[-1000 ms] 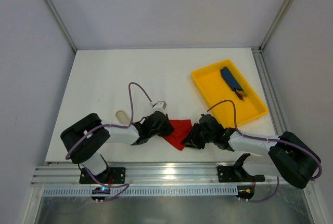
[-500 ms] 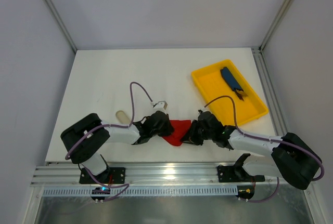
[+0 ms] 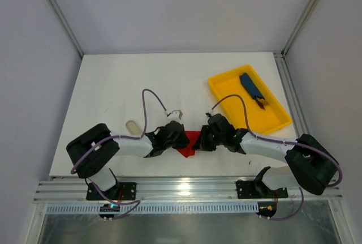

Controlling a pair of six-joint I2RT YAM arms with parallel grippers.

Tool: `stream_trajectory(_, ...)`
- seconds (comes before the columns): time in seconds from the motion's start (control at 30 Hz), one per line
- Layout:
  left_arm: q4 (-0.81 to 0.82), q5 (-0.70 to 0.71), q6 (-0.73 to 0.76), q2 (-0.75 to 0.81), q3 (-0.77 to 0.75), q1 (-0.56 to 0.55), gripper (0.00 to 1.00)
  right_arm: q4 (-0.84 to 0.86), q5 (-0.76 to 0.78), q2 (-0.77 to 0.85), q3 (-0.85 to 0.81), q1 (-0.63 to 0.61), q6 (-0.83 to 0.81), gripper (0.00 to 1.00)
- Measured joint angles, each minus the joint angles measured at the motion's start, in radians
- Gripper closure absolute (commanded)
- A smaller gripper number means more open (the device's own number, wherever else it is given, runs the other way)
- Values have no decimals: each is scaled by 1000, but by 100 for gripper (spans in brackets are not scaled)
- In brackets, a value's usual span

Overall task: Place the utensils on the paper napkin and roll it up
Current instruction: Roll the napkin at the center of the board.

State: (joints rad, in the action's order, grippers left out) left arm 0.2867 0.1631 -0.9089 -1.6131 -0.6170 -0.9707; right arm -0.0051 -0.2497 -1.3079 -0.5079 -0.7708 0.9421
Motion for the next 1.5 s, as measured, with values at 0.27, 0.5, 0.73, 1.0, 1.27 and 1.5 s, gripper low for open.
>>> stream_trajectory(0.27,-11,2,-1,-2,-6,-2,100,-27,-3,-63,-89,0,-69,96)
stream_trajectory(0.5,-10,1,0,-10,-13,-3,100,-73,37,-65,-119,0,-91,96)
stream_trajectory(0.73,-7,0,-1,-17,-20,-5,100,-95,95,-44,-118,8,-89,96)
stream_trajectory(1.0,-21,0,1,-22,-33,-5,100,-110,158,-18,-118,18,-79,96)
stream_trajectory(1.27,-29,0,2,-22,-36,-6,100,-108,159,-122,-153,22,-79,96)
stream_trajectory(1.5,-40,1,8,-22,-41,-6,100,-121,160,-211,-189,22,-83,96)
